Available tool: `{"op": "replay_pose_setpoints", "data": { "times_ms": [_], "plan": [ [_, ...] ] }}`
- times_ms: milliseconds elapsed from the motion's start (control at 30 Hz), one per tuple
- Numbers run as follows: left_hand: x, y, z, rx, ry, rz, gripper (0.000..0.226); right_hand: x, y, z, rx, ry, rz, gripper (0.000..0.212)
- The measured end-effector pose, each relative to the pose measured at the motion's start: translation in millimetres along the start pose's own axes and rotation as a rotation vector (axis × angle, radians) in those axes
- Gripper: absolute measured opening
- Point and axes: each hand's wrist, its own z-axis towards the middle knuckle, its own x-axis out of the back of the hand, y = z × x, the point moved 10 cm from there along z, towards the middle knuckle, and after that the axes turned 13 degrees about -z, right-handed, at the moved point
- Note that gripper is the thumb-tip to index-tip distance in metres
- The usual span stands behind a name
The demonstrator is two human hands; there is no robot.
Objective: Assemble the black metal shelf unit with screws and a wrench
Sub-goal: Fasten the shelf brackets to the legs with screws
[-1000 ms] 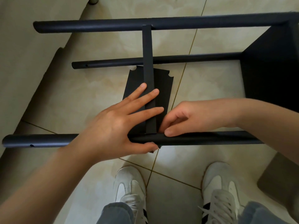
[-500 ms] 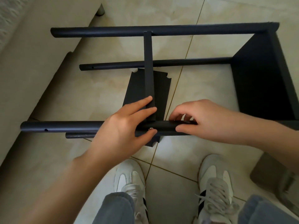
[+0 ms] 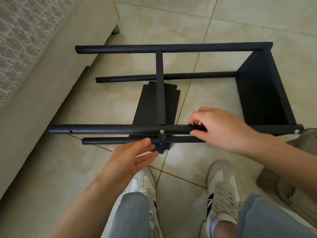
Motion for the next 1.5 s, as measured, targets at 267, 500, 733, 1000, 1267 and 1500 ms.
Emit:
{"op": "replay_pose_setpoints", "data": {
  "times_ms": [267, 500, 733, 1000, 1267, 1500],
  "plan": [
    [-5.0, 17.8, 10.2, -0.048, 0.061, -0.569, 0.02, 1.7, -4.4, 2.5, 0.0, -0.045, -0.04, 0.018],
    [-9.3, 32.3, 3.8, -0.072, 0.087, -0.509, 0.024, 14.9, -0.8, 3.4, -0.017, -0.055, -0.03, 0.015],
    [-26.7, 64.4, -8.6, -0.153, 0.007, -0.429, 0.034, 50.3, 2.3, 2.9, -0.033, -0.017, -0.052, 0.018],
    [-62.0, 102.2, -42.3, -0.236, -0.067, -0.38, 0.026, 95.0, 11.5, -19.3, -0.044, -0.017, -0.033, 0.025],
    [-99.6, 142.3, -76.7, -0.352, -0.108, -0.29, 0.028, 132.0, 27.3, -37.1, -0.08, 0.039, 0.066, 0.028],
    [-139.1, 196.1, -110.3, -0.452, -0.117, -0.062, 0.022, 163.9, 32.7, -54.5, -0.136, 0.121, 0.172, 0.031]
  ]
}}
